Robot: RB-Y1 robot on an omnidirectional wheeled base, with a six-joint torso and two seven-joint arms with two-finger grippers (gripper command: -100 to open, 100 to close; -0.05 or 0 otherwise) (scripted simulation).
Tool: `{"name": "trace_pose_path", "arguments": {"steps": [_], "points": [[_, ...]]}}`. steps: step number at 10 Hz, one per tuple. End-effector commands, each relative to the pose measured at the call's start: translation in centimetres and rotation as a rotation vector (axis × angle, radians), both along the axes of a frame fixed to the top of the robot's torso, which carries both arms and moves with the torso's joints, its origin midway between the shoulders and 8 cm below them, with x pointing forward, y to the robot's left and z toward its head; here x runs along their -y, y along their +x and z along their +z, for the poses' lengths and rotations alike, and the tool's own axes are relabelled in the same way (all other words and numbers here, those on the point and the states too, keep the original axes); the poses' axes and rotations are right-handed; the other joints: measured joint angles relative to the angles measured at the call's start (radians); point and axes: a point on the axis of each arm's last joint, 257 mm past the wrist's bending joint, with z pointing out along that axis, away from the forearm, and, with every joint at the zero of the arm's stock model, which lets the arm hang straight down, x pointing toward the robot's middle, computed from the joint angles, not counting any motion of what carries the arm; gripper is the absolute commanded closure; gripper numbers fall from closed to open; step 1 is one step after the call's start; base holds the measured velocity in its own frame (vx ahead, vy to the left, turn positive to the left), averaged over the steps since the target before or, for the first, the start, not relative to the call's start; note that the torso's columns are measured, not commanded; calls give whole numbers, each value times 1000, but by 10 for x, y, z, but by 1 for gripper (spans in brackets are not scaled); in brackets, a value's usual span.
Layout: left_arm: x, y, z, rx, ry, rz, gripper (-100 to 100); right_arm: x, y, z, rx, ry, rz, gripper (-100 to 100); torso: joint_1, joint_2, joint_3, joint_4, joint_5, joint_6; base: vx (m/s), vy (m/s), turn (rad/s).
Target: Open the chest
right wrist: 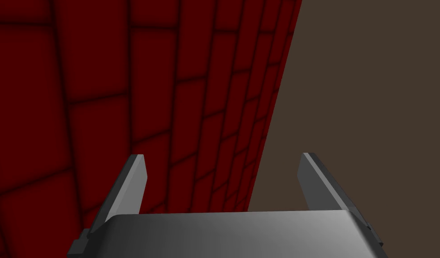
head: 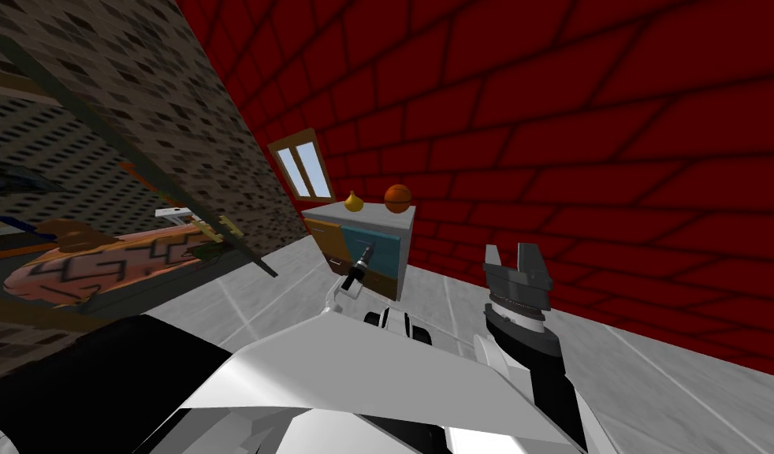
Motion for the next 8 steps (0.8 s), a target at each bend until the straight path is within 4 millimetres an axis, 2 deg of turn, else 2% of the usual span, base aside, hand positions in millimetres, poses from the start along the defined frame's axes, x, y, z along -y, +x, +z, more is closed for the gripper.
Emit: {"name": "trace_pose_path", "arguments": {"steps": [1,2,3,4,8], "points": [[-2,21,3,-5,-5,33,-100,0,0,0,0,0,0,0,1,1,1,0,0,0,-94,49,-154],[-3,28,4,-7,-9,45,-100,0,0,0,0,0,0,0,1,2,1,1,0,0,-85,37,-136],[0,23,3,-5,-7,37,-100,0,0,0,0,0,0,0,1,2,1,1,0,0,-36,15,-26],[-1,13,2,-3,-2,21,100,0,0,0,0,0,0,0,0,0,0,0,0,0,47,-16,157],[6,-20,-2,-1,1,-33,100,0,0,0,0,0,0,0,0,1,1,0,0,0,104,-52,166]]}}
